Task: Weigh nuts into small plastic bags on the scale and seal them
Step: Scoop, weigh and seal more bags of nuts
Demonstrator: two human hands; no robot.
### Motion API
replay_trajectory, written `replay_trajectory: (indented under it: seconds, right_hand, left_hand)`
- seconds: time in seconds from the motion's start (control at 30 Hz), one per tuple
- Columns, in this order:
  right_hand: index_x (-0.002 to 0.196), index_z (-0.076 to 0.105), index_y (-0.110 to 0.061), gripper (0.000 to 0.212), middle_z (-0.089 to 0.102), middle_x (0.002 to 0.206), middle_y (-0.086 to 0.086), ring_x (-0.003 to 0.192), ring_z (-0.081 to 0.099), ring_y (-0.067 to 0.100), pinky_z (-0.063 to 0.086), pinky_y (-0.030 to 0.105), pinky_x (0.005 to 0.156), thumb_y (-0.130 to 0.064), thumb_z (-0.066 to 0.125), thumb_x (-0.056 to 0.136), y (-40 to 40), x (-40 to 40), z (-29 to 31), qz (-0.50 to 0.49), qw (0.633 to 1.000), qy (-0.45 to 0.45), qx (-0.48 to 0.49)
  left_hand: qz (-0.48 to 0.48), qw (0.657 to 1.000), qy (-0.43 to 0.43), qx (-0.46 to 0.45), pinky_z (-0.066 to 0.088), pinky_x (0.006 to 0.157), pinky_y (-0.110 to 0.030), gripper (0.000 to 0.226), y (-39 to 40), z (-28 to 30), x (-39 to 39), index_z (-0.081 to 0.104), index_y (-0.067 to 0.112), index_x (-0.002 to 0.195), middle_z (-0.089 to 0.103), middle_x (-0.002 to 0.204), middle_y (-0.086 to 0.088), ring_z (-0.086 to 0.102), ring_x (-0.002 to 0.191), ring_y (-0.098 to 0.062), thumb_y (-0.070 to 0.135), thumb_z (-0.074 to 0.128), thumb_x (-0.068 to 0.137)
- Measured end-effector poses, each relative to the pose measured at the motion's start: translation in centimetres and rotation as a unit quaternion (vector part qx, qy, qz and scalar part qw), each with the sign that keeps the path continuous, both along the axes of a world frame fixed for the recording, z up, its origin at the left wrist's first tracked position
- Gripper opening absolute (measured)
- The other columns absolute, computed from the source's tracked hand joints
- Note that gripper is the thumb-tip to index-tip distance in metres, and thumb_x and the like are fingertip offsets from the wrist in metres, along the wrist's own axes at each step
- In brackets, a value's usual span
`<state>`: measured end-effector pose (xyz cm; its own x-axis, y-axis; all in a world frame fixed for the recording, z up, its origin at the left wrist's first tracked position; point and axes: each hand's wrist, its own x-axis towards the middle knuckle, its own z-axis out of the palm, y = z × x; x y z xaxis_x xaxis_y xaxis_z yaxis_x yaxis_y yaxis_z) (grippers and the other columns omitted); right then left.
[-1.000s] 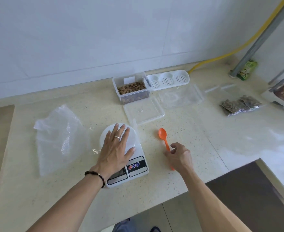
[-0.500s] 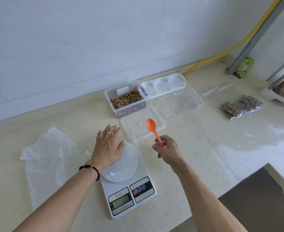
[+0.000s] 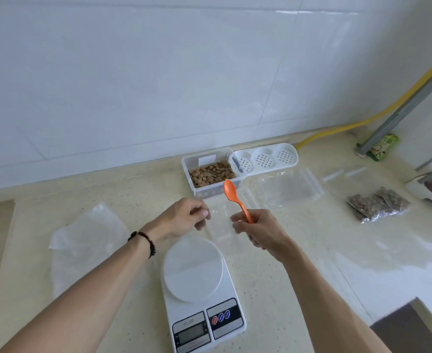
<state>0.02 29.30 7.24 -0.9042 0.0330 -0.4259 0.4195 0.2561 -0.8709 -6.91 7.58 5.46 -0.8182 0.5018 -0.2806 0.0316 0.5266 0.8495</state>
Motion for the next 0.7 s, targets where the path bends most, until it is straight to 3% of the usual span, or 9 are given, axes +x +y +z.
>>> replay_trajectory:
  seconds: [0.17,0.3,0.47,0.57,0.7]
  right_hand:
    - [0.097,0.071,-0.005,0.011,0.073,0.077,0.014,0.044,0.030,0.014,0.025,0.023,0.040,-0.012,0.064,0.091,0.7,-1.1,2.4,0.119,0.993,-0.011,0.003]
    - [0.098,0.071,-0.002,0.012,0.072,0.075,0.016,0.044,0.031,0.014,0.025,0.021,0.040,-0.009,0.067,0.089,1.2,-2.3,4.4,0.149,0.989,-0.010,-0.002]
    - [0.088,0.066,-0.003,0.008,0.066,0.067,0.010,0.045,0.032,0.013,0.024,0.024,0.042,-0.002,0.059,0.086,1.5,-3.5,5.2,0.129,0.991,0.020,0.033]
    - [0.087,0.062,-0.005,0.007,0.067,0.068,0.011,0.044,0.034,0.014,0.024,0.026,0.044,-0.003,0.056,0.088,2.0,-3.8,5.2,0.103,0.994,0.039,0.026]
    - [0.090,0.058,-0.004,0.010,0.070,0.073,0.019,0.044,0.033,0.011,0.025,0.024,0.042,0.001,0.049,0.090,2.3,-4.1,4.9,0.091,0.994,0.036,0.045]
  left_hand:
    - [0.015,0.999,-0.004,0.033,0.051,0.068,-0.027,0.020,0.1,2.3,-0.6,0.068,0.008,0.087,0.065,0.064,0.005,0.060,0.061,-0.012,0.011,0.052,0.098]
    - [0.047,0.999,0.016,0.012,0.046,0.060,-0.019,0.016,0.1,3.9,-0.6,0.068,0.008,0.088,0.066,0.066,0.003,0.056,0.056,-0.008,0.013,0.055,0.097]
    - [0.054,0.998,0.016,0.014,0.046,0.065,-0.018,0.018,-0.3,5.5,-1.0,0.066,0.003,0.093,0.065,0.069,0.001,0.058,0.059,-0.011,0.013,0.052,0.098]
    - [0.037,0.999,0.002,-0.040,0.043,0.061,-0.013,0.024,-1.6,5.8,-1.0,0.065,0.010,0.098,0.063,0.073,0.003,0.058,0.060,-0.008,0.014,0.041,0.102]
    - [0.038,0.999,0.001,-0.021,0.044,0.064,-0.023,0.029,-2.4,6.2,-1.1,0.063,0.018,0.085,0.056,0.064,0.006,0.052,0.057,-0.009,0.018,0.041,0.103]
